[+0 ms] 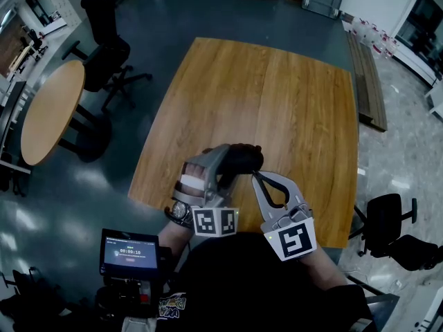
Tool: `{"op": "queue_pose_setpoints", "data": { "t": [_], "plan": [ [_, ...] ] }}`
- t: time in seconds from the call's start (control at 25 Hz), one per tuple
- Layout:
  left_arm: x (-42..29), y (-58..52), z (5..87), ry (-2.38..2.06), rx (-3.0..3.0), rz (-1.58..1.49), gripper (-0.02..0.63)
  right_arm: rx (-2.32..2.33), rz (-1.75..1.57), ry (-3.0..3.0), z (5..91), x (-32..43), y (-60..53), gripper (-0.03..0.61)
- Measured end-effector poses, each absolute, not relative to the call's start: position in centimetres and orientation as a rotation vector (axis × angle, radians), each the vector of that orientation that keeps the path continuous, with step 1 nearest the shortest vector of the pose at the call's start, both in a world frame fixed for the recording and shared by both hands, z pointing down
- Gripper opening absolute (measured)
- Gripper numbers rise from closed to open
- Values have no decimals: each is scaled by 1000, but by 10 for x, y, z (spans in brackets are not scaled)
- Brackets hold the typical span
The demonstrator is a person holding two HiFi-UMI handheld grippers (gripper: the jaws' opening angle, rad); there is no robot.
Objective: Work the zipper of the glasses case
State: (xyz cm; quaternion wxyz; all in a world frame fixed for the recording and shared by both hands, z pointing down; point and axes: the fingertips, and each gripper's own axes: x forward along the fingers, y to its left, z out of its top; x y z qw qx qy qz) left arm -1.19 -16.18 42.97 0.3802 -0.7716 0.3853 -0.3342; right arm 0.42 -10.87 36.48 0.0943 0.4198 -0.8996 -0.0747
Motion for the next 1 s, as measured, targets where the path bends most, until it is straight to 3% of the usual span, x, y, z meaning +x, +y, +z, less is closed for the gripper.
{"op": "queue_pose_setpoints", "data": {
  "t": [0.28,0.36,0.64,1.0],
  "plan": [
    [0,-155,415,958,-1933,-791,301,1180,-155,-2730,366,-8,-101,6],
    [1,-154,414,953,-1948,-775,272,1163,-148,-2744,365,-11,-98,6],
    [-3,-139,401,869,-1997,-568,262,1065,-178,-2755,355,-16,-85,6],
    [-12,-124,401,746,-2024,-491,262,1120,47,-2780,359,6,-98,8]
  ]
}}
